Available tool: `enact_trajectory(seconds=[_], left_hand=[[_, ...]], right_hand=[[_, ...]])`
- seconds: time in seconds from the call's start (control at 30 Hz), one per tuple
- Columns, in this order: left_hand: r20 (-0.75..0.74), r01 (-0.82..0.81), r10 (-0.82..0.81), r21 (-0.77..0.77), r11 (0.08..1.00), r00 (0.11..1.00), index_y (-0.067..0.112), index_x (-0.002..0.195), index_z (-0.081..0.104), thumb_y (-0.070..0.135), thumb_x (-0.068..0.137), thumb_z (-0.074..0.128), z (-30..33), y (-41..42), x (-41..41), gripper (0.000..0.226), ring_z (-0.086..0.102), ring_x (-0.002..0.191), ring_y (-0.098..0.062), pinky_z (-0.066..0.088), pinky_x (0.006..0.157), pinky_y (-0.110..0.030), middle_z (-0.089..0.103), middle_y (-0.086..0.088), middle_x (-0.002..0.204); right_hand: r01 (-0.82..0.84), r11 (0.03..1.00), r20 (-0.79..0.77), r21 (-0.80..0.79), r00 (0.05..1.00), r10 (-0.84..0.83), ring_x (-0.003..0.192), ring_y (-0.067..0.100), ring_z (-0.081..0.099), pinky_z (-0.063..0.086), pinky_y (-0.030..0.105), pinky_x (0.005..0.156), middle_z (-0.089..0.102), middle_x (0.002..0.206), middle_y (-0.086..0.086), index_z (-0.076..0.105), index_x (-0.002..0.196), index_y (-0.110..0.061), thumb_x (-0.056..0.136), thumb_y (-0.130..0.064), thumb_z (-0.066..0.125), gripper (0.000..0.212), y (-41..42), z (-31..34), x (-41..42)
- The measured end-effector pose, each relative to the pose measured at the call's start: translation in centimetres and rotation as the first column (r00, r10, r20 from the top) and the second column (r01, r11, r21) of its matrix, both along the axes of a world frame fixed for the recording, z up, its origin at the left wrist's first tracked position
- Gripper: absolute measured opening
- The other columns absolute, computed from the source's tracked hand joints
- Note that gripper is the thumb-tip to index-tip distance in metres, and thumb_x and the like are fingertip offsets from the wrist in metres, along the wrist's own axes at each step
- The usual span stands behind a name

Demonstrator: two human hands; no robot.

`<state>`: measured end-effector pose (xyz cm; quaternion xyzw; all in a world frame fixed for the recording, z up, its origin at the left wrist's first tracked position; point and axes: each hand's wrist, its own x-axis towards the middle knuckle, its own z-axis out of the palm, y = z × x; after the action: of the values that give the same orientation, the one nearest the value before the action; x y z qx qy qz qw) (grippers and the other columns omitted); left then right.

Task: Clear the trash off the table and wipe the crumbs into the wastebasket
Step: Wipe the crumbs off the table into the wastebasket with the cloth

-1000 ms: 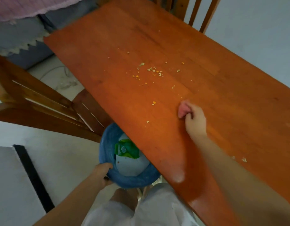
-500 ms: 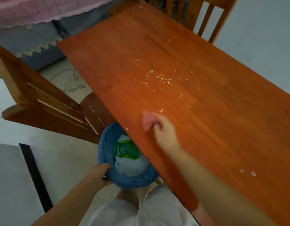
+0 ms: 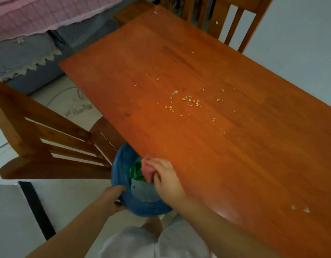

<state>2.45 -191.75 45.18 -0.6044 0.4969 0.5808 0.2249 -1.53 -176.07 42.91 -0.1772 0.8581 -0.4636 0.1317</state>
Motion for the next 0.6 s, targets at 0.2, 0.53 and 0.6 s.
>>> enact_trajectory(seconds=[0.2,0.53,0.6], left_hand=[[0.005,0.021,-0.021,0.038,0.999,1.000,0.000,0.115,0.046,-0.009,0.088,0.043,-0.3,-0.4,-1.2,0.029,0.053,0.080,-0.030,0.049,0.068,-0.043,0.053,-0.016,0.092],[0.016,0.008,-0.009,0.050,0.999,1.000,0.002,0.111,0.047,-0.011,0.087,0.036,-0.1,-0.9,-2.3,0.029,0.051,0.073,-0.029,0.046,0.085,-0.045,0.053,-0.015,0.085],[0.016,-0.005,0.005,0.047,0.999,1.000,0.000,0.112,0.048,-0.011,0.086,0.037,-0.1,-1.2,-2.5,0.030,0.051,0.073,-0.029,0.049,0.079,-0.047,0.052,-0.015,0.085]], right_hand=[[-0.006,0.990,0.109,-0.139,0.994,0.021,0.118,0.011,0.048,0.031,0.016,0.105,0.058,0.126,0.003,0.057,0.122,-0.011,0.082,0.004,0.042,0.046,-0.5,2.1,-0.3],[0.733,0.674,0.168,0.085,0.657,-0.735,0.096,0.023,0.061,0.040,0.040,0.105,0.066,0.089,0.004,0.063,0.101,-0.004,0.077,0.002,0.030,0.042,13.5,1.6,-15.8],[0.629,0.770,0.090,0.111,0.765,-0.638,0.100,0.027,0.061,0.036,0.035,0.107,0.069,0.096,0.010,0.066,0.093,-0.009,0.069,-0.008,0.030,0.044,10.6,0.5,-14.7]])
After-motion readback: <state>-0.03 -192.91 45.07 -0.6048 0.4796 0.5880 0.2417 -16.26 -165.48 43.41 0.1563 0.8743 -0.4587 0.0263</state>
